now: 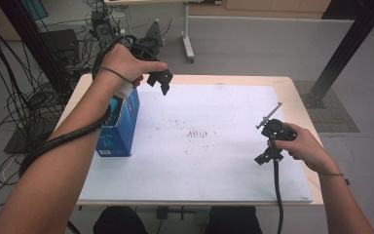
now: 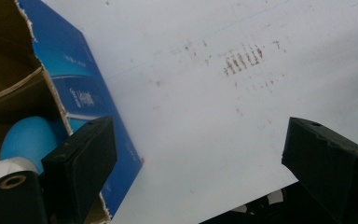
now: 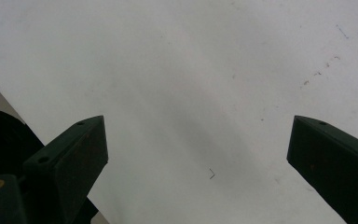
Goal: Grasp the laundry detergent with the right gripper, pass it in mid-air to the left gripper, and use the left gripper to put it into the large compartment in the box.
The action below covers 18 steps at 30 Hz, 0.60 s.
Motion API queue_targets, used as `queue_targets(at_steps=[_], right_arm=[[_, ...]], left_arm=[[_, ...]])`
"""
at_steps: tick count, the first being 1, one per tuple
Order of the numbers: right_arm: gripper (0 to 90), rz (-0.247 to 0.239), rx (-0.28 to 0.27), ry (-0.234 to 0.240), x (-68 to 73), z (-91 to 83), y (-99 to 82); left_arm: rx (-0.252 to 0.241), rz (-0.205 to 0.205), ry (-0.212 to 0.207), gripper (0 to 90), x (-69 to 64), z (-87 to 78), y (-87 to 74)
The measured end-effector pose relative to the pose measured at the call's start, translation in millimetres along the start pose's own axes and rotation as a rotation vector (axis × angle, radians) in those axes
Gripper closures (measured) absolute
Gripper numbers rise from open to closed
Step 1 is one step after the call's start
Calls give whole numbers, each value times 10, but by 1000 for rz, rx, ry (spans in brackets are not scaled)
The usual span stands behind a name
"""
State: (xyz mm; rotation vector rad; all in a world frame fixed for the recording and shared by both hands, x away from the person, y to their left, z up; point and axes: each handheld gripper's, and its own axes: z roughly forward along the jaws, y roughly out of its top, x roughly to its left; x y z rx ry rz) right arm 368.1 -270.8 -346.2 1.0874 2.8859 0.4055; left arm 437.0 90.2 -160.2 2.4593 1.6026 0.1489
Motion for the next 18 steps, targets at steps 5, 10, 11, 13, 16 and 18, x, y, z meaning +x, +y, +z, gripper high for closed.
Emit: queue_targets(at_steps=[5,10,11,13,16,18], right_arm=[[49,3,2,-1,3,-12,-5],[50,3,7,-1,11,-11,5],[49,5,8,-1,17,-10,8],[50,0,11,-3,25,-12,13],[50,3,12,-4,31,-33,20],[52,26,8,2,18,-54,21]], left_arm=[[2,20,-24,108,-75,60,31],[4,30,-41,110,-152,180,43],[9,33,-42,109,-169,220,44],[14,36,-44,112,-194,276,47],[25,41,-54,111,-219,371,45],[30,46,-56,112,-225,428,42]])
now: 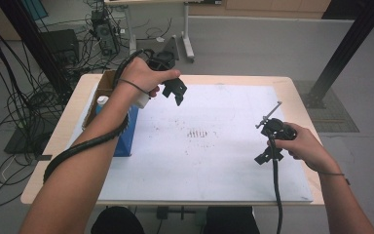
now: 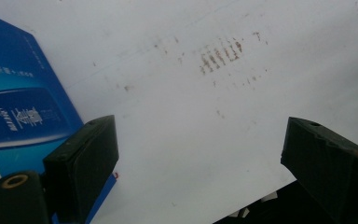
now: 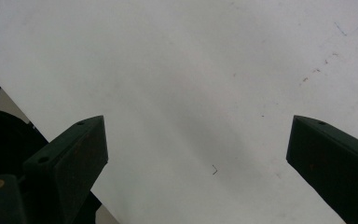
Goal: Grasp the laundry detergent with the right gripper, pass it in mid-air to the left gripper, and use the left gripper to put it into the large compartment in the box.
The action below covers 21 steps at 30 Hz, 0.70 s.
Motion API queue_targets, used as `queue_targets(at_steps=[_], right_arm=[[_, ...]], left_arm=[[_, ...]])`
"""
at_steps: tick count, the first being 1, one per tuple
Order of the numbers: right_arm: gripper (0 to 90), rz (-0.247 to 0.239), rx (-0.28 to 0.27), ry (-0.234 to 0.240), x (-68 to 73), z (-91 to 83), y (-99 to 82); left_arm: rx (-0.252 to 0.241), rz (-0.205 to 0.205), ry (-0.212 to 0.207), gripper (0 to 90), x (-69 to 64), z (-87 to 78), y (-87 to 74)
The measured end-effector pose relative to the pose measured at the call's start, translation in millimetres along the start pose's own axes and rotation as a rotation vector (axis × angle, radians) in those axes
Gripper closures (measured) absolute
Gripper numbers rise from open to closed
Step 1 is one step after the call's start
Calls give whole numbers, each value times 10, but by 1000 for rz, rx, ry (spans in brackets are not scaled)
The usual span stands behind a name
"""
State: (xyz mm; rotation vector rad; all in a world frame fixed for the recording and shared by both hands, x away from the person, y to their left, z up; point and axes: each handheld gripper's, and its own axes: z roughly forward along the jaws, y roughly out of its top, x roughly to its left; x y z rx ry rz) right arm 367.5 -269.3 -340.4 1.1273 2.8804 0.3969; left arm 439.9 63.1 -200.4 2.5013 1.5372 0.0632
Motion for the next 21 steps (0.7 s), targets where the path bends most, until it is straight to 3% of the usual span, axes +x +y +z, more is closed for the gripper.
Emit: queue_targets(at_steps=[10,15,19,21], right_arm=[[52,31,14,-14,-2,-127,-2],[54,92,13,-12,-36,-234,6],[54,106,23,-22,-47,-327,18],[54,110,22,-24,-46,-384,27]], left_arm=[[-5,-15,-30,115,30,290,-29],[0,-21,-30,115,35,420,-44],[-2,-18,-35,115,39,501,-56],[-10,-15,-18,114,38,544,-60]])
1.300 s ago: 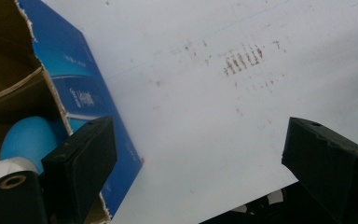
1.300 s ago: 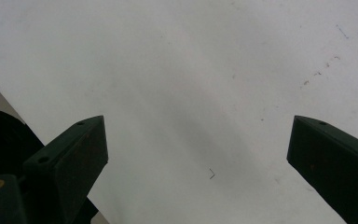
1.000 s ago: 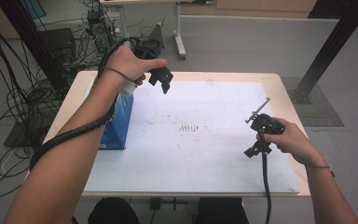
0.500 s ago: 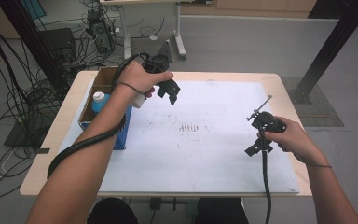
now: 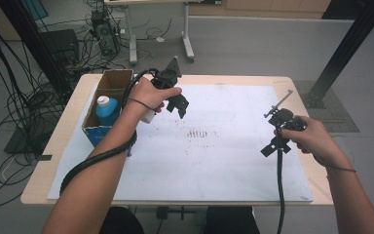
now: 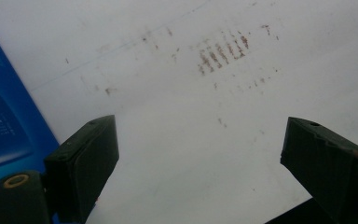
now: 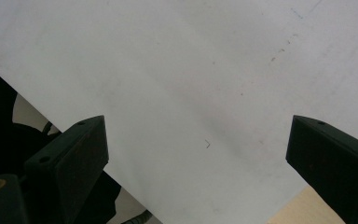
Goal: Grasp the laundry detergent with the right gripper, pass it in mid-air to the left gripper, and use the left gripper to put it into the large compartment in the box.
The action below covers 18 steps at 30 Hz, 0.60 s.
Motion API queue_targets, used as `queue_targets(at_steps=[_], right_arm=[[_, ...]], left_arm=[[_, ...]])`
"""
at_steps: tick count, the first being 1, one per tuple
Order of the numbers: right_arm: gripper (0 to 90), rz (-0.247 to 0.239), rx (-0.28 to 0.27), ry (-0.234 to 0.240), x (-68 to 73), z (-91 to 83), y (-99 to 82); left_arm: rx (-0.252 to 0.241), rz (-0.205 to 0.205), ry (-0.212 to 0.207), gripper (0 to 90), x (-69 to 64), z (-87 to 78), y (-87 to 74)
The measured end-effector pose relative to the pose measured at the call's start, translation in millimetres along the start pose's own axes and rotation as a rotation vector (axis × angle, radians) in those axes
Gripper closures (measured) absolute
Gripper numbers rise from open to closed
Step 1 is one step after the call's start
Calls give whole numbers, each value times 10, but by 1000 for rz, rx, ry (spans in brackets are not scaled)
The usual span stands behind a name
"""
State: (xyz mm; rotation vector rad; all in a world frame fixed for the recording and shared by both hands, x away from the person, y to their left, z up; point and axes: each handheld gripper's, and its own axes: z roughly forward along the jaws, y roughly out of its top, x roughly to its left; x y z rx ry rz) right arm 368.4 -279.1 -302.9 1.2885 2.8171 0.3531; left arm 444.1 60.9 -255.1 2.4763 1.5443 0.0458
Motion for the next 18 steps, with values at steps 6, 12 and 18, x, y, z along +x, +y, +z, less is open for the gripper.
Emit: queue_targets(at_steps=[6,12,18], right_arm=[[55,23,-7,-9,15,-206,25],[54,31,-25,-13,21,-440,48],[51,37,-24,-49,27,-716,99]], left_arm=[[7,7,-12,115,4,142,-7],[4,11,-15,116,9,231,-17],[11,12,-16,115,-12,291,-29]])
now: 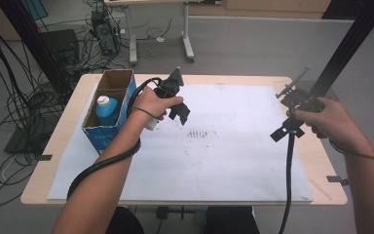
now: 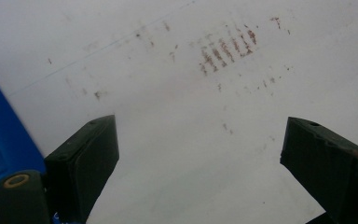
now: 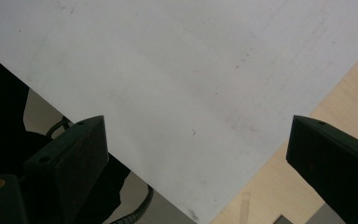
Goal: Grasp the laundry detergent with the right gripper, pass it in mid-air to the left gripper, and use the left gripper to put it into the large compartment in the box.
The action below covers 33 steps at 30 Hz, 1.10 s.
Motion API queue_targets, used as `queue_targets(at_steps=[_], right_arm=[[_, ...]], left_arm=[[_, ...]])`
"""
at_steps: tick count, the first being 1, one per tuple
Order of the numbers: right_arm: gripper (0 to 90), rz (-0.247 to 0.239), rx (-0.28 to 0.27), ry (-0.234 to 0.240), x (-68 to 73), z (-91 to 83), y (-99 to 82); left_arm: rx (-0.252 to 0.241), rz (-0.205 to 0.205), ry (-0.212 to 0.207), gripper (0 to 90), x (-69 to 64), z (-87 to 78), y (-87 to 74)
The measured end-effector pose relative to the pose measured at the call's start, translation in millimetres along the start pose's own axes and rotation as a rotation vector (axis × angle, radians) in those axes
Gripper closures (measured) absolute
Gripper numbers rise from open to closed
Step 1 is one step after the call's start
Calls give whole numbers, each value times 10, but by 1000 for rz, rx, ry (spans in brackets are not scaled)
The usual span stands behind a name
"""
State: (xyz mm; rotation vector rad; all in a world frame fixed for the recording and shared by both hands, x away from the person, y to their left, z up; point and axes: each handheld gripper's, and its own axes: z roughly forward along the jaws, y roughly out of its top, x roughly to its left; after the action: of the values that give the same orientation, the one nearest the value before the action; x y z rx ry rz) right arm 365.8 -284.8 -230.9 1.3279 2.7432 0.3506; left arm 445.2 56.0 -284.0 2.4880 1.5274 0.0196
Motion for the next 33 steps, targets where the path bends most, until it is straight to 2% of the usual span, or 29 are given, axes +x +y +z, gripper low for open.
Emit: queue_targets(at_steps=[11,18,24,33], right_arm=[[52,2,-23,-2,-25,-396,95],[50,-2,-25,-7,-33,-580,135],[50,-2,-27,-13,-34,-651,151],[51,1,-25,-8,-21,-641,174]], left_arm=[[14,17,-8,117,-62,94,0],[14,21,-10,116,-85,129,6],[18,27,-11,116,-89,155,6],[18,15,-16,117,-70,183,-21]])
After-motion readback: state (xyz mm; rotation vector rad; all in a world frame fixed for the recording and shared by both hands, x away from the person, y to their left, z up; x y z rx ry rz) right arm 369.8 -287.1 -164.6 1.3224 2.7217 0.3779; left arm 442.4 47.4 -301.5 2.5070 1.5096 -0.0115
